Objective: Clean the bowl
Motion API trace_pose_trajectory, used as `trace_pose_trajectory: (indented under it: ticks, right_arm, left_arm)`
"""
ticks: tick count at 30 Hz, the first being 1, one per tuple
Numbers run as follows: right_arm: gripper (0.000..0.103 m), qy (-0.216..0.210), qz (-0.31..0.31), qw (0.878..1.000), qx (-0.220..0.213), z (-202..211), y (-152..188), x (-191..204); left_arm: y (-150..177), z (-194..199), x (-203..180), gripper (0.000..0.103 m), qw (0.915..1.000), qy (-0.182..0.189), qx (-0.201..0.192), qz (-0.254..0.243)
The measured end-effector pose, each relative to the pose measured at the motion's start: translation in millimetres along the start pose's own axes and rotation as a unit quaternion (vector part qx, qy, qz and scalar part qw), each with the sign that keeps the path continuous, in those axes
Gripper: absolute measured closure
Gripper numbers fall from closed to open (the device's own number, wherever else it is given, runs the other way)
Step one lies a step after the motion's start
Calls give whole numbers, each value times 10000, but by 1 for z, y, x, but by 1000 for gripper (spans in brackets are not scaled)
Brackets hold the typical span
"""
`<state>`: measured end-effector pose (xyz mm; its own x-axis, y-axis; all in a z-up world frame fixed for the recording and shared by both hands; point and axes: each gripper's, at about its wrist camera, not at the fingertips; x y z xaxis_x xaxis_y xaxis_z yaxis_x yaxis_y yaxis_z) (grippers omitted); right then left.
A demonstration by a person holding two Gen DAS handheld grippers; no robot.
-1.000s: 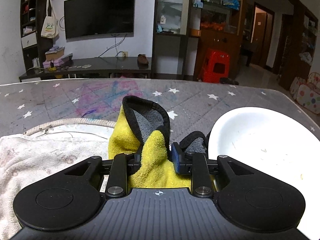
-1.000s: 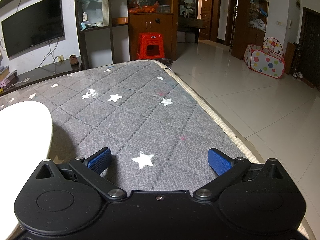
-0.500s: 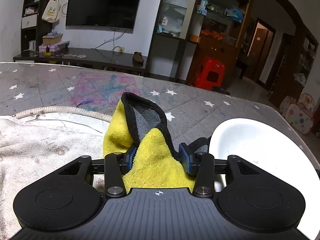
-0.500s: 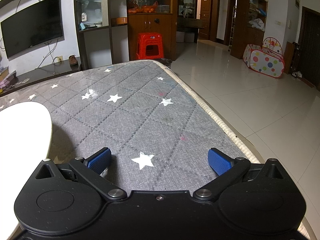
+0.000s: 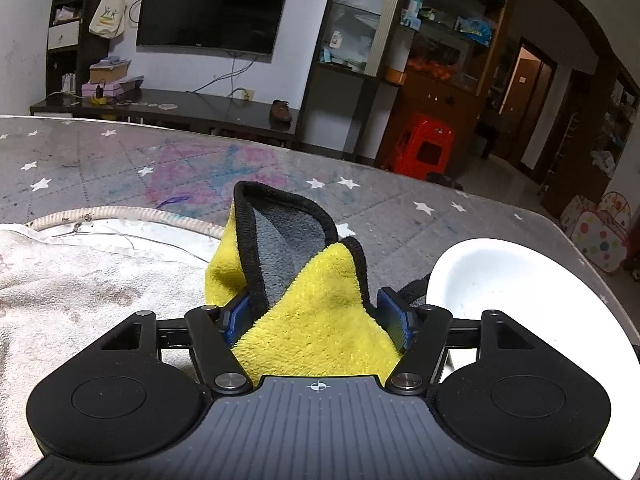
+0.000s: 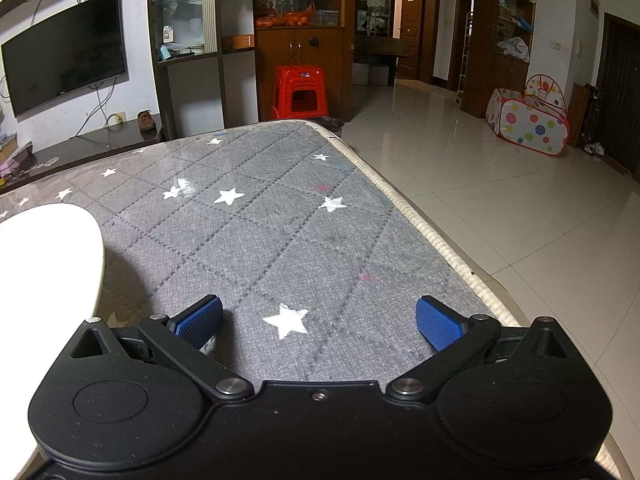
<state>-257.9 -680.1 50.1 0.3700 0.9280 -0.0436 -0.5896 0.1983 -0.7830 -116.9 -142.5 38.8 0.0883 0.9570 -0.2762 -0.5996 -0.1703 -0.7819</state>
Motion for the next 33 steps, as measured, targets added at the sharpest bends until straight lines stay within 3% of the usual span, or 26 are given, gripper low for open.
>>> trace_pose_trajectory:
  ticks: [33]
  right_arm:
    - [0,0,1,10000,0,0,0,0]
  left_arm:
    - [0,1,7,29,9994,257,-13,225]
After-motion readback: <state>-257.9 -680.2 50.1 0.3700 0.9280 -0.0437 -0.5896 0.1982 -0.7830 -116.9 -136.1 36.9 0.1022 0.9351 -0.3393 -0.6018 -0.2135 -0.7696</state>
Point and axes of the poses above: each gripper's, at about its wrist camera, not at the fingertips, and z roughly against the way its jaws point, x to its left, y to its underside, and after that the axes turned 4 degrees about z, right-handed
